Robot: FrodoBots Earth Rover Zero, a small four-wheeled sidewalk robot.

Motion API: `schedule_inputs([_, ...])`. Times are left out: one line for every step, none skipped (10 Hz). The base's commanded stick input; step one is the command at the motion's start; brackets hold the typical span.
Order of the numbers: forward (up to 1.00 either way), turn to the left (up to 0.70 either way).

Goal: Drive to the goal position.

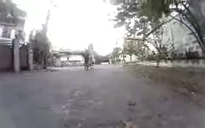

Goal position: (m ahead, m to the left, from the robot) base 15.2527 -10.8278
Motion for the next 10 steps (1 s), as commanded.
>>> schedule_inputs([1.00, 0.04])
schedule_inputs([1.00, 0.04])
schedule_inputs([1.00, 0.04])
schedule_inputs([1.00, 0.04])
schedule_inputs([1.00, -0.28])
schedule_inputs([1.00, -0.36])
schedule_inputs([1.00, -0.36])
schedule_inputs([1.00, -0.05])
schedule_inputs([1.00, 0.04])
schedule_inputs([1.00, 0.04])
